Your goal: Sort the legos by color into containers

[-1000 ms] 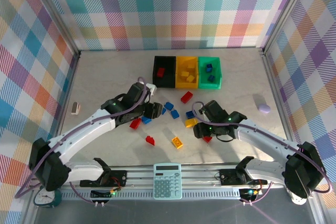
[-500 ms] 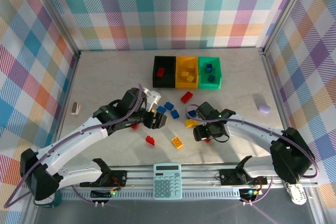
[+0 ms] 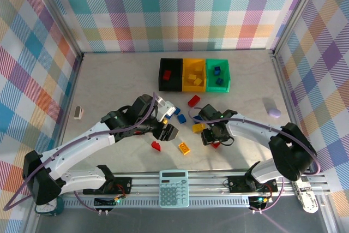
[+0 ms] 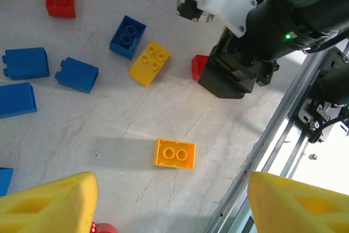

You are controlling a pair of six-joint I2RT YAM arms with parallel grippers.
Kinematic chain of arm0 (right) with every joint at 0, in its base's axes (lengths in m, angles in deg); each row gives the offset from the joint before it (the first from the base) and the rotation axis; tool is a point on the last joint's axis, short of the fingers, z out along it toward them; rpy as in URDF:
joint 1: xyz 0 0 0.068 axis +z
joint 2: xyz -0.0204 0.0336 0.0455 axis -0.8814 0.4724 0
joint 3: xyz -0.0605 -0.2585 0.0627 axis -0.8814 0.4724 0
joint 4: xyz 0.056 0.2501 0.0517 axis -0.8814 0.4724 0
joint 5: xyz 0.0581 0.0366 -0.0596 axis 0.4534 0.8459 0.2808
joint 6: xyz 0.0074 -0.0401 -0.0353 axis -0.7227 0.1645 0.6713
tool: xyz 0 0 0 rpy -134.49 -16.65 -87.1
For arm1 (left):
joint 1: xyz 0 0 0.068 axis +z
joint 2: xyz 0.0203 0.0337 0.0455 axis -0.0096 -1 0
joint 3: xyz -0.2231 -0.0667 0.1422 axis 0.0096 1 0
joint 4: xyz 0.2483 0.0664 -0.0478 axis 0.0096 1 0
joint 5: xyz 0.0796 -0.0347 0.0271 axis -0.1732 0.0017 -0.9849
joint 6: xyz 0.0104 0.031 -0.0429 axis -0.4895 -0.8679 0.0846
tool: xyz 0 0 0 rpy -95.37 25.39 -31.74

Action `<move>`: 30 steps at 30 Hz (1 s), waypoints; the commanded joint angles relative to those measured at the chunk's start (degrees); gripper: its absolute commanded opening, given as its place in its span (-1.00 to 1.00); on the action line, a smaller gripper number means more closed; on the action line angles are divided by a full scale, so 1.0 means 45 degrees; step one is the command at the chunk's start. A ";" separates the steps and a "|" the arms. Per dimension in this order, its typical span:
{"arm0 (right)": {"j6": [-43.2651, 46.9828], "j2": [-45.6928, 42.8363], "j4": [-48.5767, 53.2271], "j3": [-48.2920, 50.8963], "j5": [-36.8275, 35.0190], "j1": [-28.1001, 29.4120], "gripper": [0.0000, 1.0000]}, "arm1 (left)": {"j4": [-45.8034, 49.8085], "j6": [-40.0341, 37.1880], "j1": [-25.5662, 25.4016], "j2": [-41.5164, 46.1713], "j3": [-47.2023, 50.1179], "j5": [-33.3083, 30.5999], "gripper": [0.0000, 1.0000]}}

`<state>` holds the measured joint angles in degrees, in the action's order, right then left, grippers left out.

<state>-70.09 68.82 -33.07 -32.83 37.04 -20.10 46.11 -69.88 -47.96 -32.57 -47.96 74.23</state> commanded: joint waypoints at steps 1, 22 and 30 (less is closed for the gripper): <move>-0.0188 0.0235 0.0313 -0.0318 -0.0105 0.0066 0.08 | -0.0007 -0.0174 -0.0216 0.0451 -0.0129 -0.0081 0.44; 0.1733 -0.0209 -0.0513 -0.4319 0.0501 -0.0226 -0.42 | -0.0467 -0.0354 -0.0294 0.1037 -0.0021 -0.0557 0.45; 0.2250 0.2751 -0.2643 -0.8203 0.1510 -0.0908 -0.47 | -0.0634 0.0882 -0.0295 0.1876 0.0200 -0.2539 0.47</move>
<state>-61.99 76.93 -40.28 -64.74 40.97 -23.37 44.51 -68.51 -48.55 -25.99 -47.46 66.71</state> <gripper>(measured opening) 0.287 0.730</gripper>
